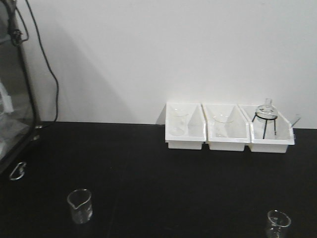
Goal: Sort red and green spoons into left cabinet
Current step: 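Drive the base away from the bench to the white cabinet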
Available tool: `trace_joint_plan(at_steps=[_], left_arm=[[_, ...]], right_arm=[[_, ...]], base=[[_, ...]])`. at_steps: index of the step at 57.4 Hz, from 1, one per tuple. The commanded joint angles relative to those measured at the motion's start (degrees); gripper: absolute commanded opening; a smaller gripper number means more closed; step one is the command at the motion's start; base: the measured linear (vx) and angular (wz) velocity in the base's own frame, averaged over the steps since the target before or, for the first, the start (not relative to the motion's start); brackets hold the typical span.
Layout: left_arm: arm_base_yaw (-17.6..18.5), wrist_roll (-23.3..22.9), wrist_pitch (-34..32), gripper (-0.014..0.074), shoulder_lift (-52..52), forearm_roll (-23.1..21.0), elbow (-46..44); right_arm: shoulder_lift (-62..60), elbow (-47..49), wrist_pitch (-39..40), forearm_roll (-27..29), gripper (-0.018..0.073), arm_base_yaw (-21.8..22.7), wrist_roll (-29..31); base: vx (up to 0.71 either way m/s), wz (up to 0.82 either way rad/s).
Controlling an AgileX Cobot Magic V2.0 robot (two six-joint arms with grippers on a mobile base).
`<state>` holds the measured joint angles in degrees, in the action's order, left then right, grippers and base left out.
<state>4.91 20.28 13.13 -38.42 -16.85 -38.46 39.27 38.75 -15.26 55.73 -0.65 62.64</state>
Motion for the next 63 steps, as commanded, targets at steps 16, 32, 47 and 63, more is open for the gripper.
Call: trace_joint_plan(at_steps=[16,32,47,63], left_arm=[[0.2,0.0,-4.5,-0.0001,0.1,-0.3,-1.6],[0.2,0.0,-4.5,-0.0001,0.1,-0.3,-1.6],[0.2,0.0,-4.5,-0.0001,0.1,-0.3,-1.6],[0.2,0.0,-4.5,-0.0001,0.1,-0.3,-1.6]], right_arm=[[-0.2,1.7,2.3,1.2,-0.0003,0.2,0.3],[-0.2,1.7,2.3,1.2,-0.0003,0.2,0.3],[-0.2,1.7,2.3,1.2,-0.0003,0.2,0.3],[-0.2,1.7,2.3,1.2,-0.0003,0.2,0.3]], base=[[-0.16,0.63],[-0.17,0.67],[-0.16,0.63],[-0.15,0.59]])
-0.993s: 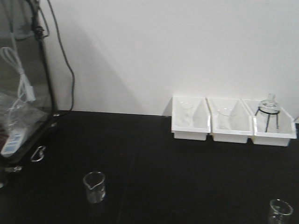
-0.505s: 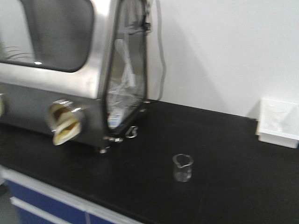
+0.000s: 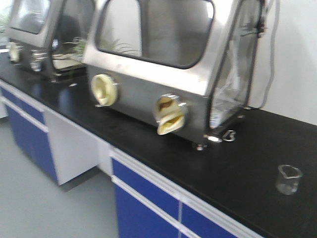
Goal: Sort red and green spoons into left cabinet
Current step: 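Drive the base away from the bench to the white cabinet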
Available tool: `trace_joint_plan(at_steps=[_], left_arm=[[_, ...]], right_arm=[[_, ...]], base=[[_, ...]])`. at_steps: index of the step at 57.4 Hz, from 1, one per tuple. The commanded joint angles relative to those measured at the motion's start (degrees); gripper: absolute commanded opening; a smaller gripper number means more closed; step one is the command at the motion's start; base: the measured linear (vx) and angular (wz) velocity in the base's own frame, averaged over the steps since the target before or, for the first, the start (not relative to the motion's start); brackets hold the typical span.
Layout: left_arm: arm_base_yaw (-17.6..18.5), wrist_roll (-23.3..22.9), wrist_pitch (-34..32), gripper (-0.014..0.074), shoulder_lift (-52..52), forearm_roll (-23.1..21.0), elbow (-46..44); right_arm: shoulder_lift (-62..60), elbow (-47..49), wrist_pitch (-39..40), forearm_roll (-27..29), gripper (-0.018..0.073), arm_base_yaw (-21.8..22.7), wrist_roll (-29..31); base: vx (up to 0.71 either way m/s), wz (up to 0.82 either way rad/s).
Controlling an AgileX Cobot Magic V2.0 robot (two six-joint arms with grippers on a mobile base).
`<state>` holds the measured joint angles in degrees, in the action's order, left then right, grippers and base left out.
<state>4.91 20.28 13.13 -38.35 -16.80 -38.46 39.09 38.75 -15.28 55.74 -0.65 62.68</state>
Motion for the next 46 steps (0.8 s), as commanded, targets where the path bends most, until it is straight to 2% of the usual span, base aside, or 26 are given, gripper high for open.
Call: trace_joint_plan(at_steps=[1,26,46], left_arm=[[0.2,0.0,-4.5,-0.0001,0.1,-0.4,-1.6],[0.2,0.0,-4.5,-0.0001,0.1,-0.4,-1.6],[0.2,0.0,-4.5,-0.0001,0.1,-0.4,-1.6]], right_arm=[[0.0,1.7,2.3,1.2,-0.0003,0.2,0.2],[0.0,1.7,2.3,1.2,-0.0003,0.2,0.2],[0.0,1.7,2.3,1.2,-0.0003,0.2,0.2]], base=[[-0.14,0.61],[-0.11,0.66],[0.02,0.72]])
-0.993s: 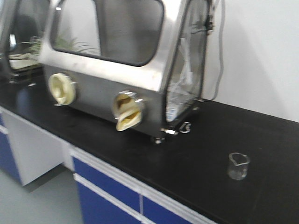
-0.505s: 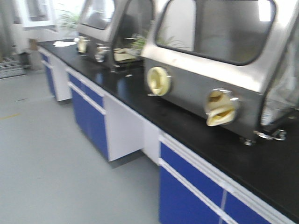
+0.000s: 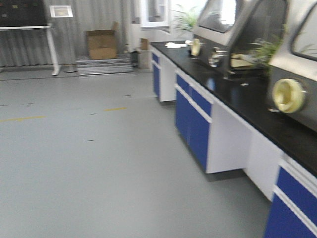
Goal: Sort red and green spoons into left cabinet
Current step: 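Drive the base away from the bench to the white cabinet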
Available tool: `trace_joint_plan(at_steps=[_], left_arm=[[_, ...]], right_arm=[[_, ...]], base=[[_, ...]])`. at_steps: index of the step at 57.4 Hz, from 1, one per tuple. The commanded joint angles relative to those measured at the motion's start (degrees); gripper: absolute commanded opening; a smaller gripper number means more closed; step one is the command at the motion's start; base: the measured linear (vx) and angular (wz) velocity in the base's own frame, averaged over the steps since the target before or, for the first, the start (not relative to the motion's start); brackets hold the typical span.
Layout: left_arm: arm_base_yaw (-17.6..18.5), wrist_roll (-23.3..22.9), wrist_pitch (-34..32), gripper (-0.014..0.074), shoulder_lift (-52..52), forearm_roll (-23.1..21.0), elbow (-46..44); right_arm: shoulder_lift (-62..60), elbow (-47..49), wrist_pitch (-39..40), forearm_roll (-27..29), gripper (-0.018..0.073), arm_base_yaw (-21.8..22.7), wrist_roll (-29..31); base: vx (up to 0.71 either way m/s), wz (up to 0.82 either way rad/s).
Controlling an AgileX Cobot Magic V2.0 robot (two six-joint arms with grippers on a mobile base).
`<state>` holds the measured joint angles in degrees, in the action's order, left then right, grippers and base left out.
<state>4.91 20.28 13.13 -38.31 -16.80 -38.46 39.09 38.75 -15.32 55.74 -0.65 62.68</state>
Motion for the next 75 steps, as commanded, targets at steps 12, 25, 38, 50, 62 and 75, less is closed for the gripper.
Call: trace_joint_plan(at_steps=[12,25,38,50,62,75], left_arm=[[0.2,0.0,-4.4,-0.0001,0.1,-0.4,-1.6],[0.2,0.0,-4.3,-0.0001,0.1,-0.4,-1.6],[0.2,0.0,-4.3,-0.0001,0.1,-0.4,-1.6],[0.2,0.0,-4.3,-0.0001,0.1,-0.4,-1.6],[0.2,0.0,-4.3,-0.0001,0.1,-0.4,-1.6],[0.2,0.0,-4.3,-0.0001,0.1,-0.4,-1.6]], right_arm=[[0.0,1.7,2.3,1.2,-0.0003,0.2,0.2],[0.0,1.7,2.3,1.2,-0.0003,0.2,0.2],[0.0,1.7,2.3,1.2,-0.0003,0.2,0.2],[0.0,1.7,2.3,1.2,-0.0003,0.2,0.2],[0.0,1.7,2.4,1.2,-0.0003,0.2,0.2],[0.0,1.7,2.4,1.2,-0.0003,0.2,0.2]], base=[[0.14,0.52],[0.2,0.37],[0.27,0.19],[0.37,0.05],[0.47,0.01],[0.53,0.09]])
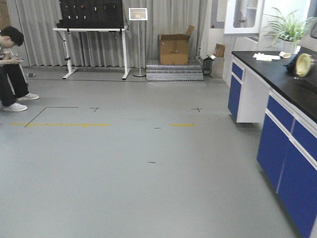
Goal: Sort red and green spoons into left cabinet
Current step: 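Drive the base away from the bench to the white cabinet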
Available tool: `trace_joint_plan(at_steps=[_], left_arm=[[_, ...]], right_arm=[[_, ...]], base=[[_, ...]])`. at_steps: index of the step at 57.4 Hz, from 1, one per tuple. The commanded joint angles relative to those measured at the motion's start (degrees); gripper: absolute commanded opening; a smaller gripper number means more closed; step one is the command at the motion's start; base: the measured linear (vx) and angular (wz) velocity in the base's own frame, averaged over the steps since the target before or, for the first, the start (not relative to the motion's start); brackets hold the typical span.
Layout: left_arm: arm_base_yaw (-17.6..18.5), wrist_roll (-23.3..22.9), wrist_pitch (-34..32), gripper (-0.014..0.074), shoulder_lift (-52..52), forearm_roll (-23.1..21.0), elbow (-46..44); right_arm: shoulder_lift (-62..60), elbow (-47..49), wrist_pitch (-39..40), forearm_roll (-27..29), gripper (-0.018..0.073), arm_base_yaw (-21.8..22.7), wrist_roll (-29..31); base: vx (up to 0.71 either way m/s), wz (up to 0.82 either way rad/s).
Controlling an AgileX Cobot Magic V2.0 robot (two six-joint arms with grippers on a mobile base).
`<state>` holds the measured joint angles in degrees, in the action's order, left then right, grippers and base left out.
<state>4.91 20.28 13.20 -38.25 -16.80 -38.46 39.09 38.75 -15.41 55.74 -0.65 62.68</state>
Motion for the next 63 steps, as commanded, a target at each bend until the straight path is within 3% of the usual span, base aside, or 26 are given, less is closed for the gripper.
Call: trace_joint_plan(at_steps=[1,63], left_arm=[[0.2,0.0,-4.4,-0.0001,0.0,-0.4,-1.6],[0.2,0.0,-4.4,-0.0001,0.0,-0.4,-1.6]], right_arm=[[0.0,1.7,2.4,1.2,-0.0003,0.2,0.2],[0.0,1.7,2.3,1.2,-0.0003,0.2,0.2]], base=[[0.55,0.14],[0.61,0.08]])
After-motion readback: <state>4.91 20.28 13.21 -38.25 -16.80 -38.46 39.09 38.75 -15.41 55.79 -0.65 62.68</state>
